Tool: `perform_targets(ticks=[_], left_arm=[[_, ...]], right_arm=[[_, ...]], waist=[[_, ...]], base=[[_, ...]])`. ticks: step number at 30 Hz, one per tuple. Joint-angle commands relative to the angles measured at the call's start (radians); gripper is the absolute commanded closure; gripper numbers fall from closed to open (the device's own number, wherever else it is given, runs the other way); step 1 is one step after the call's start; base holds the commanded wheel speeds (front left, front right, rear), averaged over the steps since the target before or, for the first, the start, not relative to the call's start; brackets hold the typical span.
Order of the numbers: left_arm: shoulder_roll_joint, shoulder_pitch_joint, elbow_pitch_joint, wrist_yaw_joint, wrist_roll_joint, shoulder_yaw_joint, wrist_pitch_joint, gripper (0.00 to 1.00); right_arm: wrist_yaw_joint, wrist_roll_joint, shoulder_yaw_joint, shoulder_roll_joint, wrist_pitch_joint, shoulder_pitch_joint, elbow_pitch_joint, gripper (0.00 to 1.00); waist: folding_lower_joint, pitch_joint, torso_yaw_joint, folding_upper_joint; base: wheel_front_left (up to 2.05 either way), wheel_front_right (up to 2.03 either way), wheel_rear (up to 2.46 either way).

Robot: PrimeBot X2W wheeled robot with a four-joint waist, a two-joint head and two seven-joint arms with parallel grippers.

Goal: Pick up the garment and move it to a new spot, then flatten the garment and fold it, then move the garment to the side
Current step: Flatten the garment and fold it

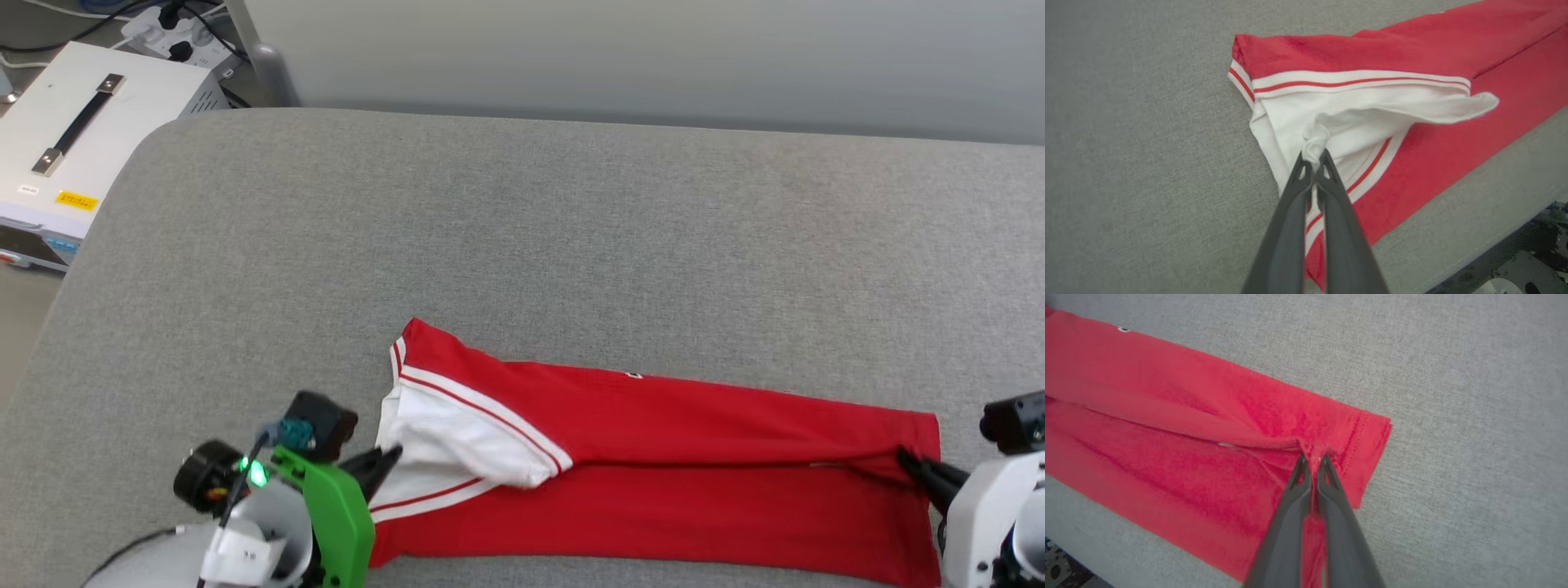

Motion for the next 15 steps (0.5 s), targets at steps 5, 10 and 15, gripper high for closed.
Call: perform_targets(ticks=[5,10,15], left_arm=[[-0.023,0.077,0.045,0.002,-0.004,-0.006,-0.011,1.0],[-0.065,0.1,0.108,0.004,0.005,-0.007,-0.031,0.21],[-0.071,0.125,0.124,0.071,0.023,0.025,-0.122,0.0]], right_arm=[[-0.001,-0.027,-0.035,0.055,0.033,0.075,0.006,1.0],[-0.001,-0.043,-0.039,0.101,0.026,0.083,0.052,0.0],[-0.001,-0.048,-0.08,0.103,-0.026,0.092,0.016,0.0]], waist=[[0.0001,0.018,0.0,0.0],[0.0001,0.017,0.001,0.0],[0.0001,-0.016,0.001,0.0]], base=[[0.0,0.0,0.0],[0.0,0.0,0.0],[0.0,0.0,0.0]])
